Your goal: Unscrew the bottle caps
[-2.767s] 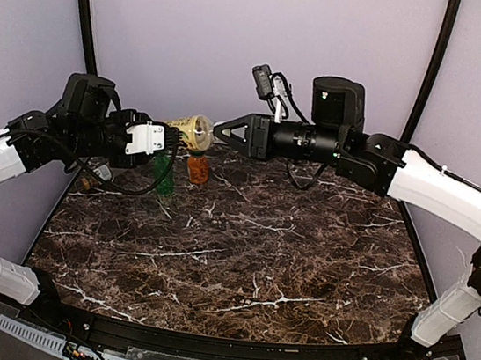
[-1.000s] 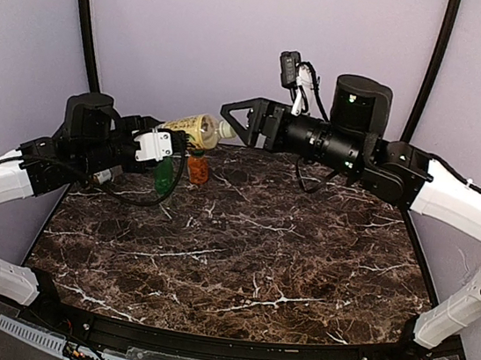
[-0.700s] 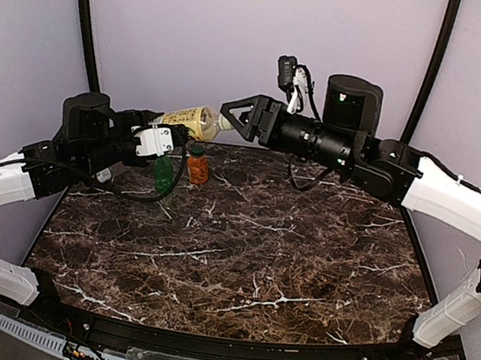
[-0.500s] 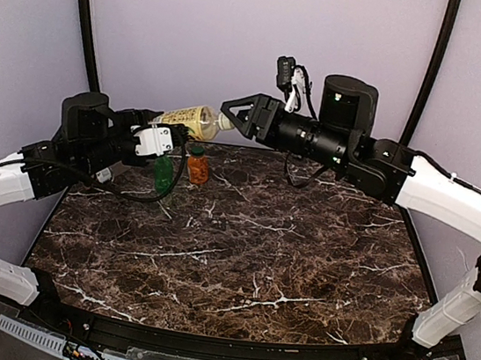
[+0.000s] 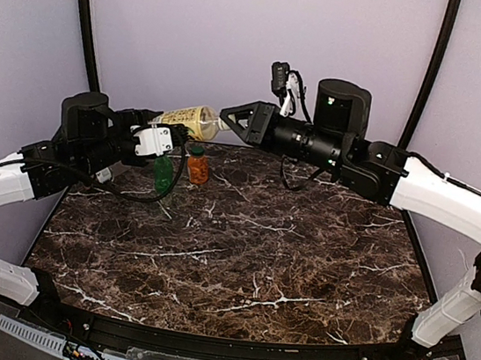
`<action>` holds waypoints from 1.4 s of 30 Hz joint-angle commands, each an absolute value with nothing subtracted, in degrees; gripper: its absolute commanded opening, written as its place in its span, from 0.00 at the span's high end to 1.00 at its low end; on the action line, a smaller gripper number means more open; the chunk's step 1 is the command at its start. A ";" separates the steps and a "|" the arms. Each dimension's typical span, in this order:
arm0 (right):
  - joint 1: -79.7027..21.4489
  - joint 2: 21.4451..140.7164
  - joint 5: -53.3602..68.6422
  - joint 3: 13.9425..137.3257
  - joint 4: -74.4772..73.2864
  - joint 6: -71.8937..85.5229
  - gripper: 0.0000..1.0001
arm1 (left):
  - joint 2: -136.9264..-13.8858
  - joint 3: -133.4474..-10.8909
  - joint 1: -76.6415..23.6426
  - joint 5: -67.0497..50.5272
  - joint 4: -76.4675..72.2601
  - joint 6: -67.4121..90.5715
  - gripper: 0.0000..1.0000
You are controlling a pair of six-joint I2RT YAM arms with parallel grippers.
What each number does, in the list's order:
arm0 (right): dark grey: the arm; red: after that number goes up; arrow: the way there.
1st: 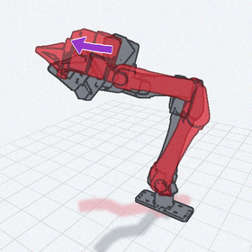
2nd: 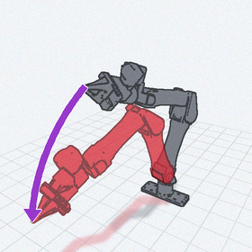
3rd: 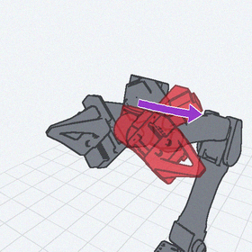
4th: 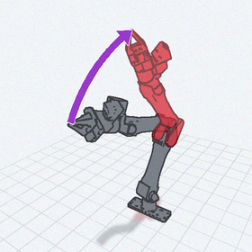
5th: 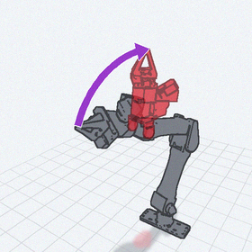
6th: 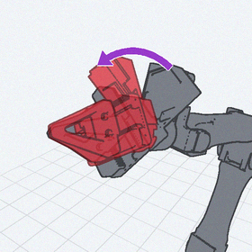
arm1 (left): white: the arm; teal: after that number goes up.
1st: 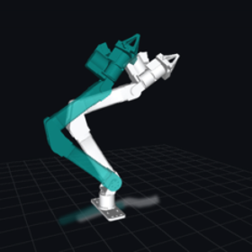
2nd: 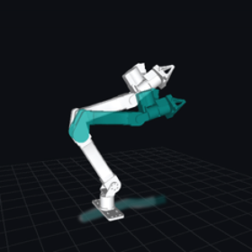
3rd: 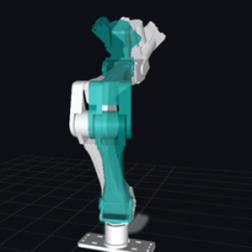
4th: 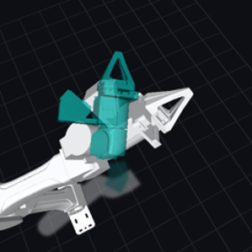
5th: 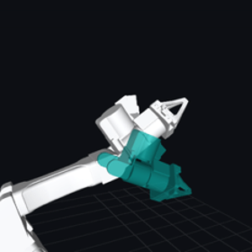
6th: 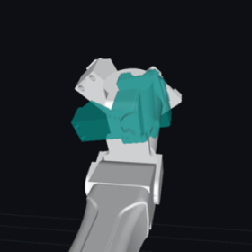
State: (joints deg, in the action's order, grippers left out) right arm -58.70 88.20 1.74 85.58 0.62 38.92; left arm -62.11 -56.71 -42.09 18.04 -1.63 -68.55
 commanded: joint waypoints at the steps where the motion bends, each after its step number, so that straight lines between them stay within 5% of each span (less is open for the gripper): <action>1: -58.27 89.54 5.08 86.08 0.86 38.20 0.92 | -60.72 -57.11 -42.54 18.00 -2.67 -67.54 0.79; 3: -58.27 90.52 8.34 87.22 0.65 35.03 1.00 | -60.81 -57.85 -42.52 17.84 -1.82 -66.58 0.80; 11: -62.69 93.06 23.79 93.10 -12.82 -2.27 1.00 | -59.64 -65.88 -42.54 -2.31 25.07 -58.27 0.83; 21: -69.56 88.69 17.12 88.64 -21.94 -35.17 1.00 | -60.00 -71.29 -42.47 -21.48 45.64 -56.68 0.85; 30: -72.23 90.40 6.33 92.66 -29.21 -44.80 1.00 | -60.34 -72.78 -42.54 -22.12 47.21 -57.18 0.85; 35: -72.25 89.41 4.44 92.34 -26.52 -43.36 0.48 | -60.02 -71.81 -42.49 -19.94 46.02 -56.33 0.85; 42: -72.16 78.52 2.71 82.26 -10.87 -33.91 0.02 | -58.75 -69.59 -42.53 -17.31 44.71 -56.85 0.85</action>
